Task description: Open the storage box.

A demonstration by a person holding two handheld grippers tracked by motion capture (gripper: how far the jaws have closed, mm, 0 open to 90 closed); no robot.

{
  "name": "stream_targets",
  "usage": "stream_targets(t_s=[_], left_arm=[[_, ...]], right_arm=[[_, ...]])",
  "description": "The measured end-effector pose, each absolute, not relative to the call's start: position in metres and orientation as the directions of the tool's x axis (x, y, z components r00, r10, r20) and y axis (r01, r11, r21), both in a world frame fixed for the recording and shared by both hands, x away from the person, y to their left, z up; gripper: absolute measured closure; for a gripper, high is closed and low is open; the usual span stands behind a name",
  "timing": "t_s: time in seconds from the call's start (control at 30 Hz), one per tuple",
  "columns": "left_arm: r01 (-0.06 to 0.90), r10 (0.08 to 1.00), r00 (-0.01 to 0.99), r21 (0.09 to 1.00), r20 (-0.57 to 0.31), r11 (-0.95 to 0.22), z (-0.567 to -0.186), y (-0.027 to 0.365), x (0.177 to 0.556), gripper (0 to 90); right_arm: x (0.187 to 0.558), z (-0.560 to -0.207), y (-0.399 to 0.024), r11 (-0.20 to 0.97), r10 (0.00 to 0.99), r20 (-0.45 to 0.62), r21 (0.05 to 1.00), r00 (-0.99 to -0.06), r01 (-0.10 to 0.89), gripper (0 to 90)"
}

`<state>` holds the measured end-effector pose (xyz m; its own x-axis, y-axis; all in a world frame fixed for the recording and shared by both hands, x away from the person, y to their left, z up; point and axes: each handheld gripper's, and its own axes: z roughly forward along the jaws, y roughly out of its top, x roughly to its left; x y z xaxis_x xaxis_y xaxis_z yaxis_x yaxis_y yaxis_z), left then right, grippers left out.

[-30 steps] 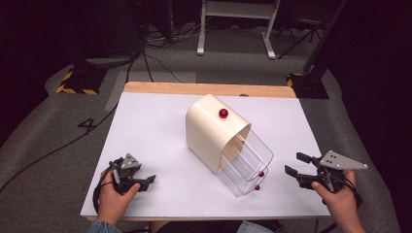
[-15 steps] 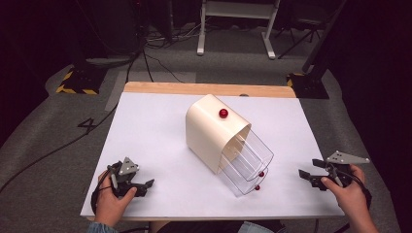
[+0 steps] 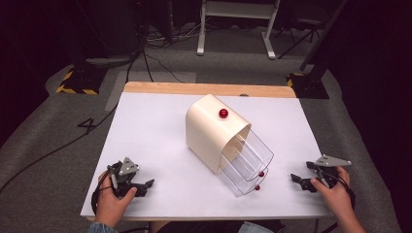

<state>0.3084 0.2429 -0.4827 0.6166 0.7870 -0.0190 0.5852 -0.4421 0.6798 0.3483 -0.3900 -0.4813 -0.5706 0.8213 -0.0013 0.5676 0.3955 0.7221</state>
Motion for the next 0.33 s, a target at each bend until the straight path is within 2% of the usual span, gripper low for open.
stream_targets(t_s=[0.23,0.33], left_arm=[[0.582,0.787,0.617,0.682,-0.015,-0.443,-0.4829,0.2426,0.3081,17.1],[0.583,0.787,0.617,0.681,-0.015,-0.443,-0.4829,0.2425,0.3081,17.1]], right_arm=[[0.3459,-0.4820,-0.3875,0.414,0.824,-0.040,0.724,-0.565,0.553,8.3],[0.3476,-0.4826,-0.3865,0.405,0.846,-0.053,0.711,-0.530,0.575,0.7]])
